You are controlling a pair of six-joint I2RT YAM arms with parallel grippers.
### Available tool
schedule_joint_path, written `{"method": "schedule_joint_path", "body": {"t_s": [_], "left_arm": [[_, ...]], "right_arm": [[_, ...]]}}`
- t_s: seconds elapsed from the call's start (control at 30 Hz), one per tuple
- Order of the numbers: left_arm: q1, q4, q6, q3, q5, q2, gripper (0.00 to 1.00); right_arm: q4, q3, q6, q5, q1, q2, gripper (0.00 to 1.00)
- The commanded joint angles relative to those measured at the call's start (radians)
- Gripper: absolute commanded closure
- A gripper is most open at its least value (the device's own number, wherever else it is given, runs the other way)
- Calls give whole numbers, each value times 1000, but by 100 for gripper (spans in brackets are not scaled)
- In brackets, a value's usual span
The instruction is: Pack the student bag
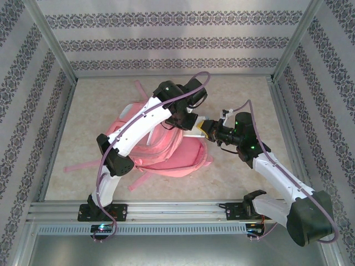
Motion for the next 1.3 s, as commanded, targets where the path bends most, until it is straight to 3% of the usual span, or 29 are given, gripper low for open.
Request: {"method": "schedule_joint_path", "body": {"t_s": [0.0, 0.17, 0.33, 0.63, 0.83, 1.07, 1.27], "left_arm": [[17, -81, -13, 93, -71, -14, 100], [75, -155, -33, 285, -108, -23, 100], [117, -170, -32, 317, -109, -89, 100], [166, -186, -7, 317, -64, -147, 100], [175, -134, -9, 317, 8, -156, 100], [181, -77, -40, 317, 51, -156, 100], [212, 38, -110, 318, 139, -154, 100]], "right_arm": [[74, 63, -46, -48, 11, -22, 100], [-174, 70, -213, 4, 12, -56, 100], [-294, 28, -294, 62, 12, -82, 100], [-214, 11, -238, 76, 37, -65, 100], [-87, 68, -155, 120, 131, 32, 100], [55, 188, -58, 245, 240, 235, 100], [61, 338, -19, 346, 362, 461, 100]]}}
